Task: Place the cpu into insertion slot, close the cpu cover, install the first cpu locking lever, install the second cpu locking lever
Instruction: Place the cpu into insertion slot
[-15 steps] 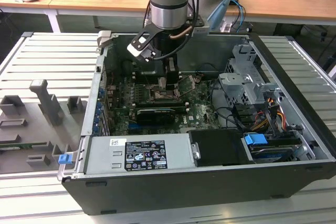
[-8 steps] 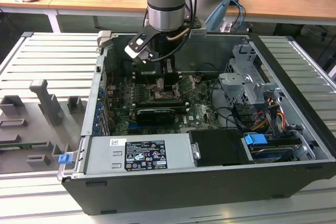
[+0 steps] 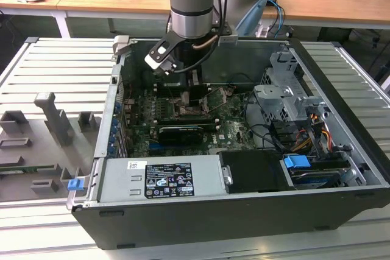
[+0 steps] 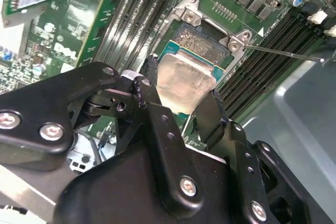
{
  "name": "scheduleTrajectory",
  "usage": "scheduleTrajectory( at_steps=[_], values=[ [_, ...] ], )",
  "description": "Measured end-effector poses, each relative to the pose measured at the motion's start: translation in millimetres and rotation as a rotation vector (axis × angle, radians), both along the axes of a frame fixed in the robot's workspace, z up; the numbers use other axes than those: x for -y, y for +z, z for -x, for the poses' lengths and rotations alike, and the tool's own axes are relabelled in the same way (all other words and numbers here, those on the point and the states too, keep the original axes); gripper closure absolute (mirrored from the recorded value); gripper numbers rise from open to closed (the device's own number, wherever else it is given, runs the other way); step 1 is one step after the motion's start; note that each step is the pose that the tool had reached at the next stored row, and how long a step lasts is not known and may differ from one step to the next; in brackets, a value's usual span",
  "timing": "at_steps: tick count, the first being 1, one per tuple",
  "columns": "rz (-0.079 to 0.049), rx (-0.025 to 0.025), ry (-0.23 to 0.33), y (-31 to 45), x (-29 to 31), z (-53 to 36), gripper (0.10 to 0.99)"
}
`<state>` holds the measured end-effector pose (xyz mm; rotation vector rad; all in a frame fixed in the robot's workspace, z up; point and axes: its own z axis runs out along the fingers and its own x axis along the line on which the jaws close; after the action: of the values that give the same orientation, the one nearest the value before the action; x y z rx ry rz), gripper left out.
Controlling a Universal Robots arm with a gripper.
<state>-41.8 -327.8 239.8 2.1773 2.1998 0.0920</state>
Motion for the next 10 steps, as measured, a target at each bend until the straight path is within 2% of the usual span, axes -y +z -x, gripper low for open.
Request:
scheduleTrajectory(
  at_steps=[7, 10],
  values=[
    [0.0, 0.0, -0.011, -15.6, -1.9, 2.2, 0.557],
    [0.0, -0.0001, -0.011, -23.7, -4.8, 2.2, 0.557]
  ],
)
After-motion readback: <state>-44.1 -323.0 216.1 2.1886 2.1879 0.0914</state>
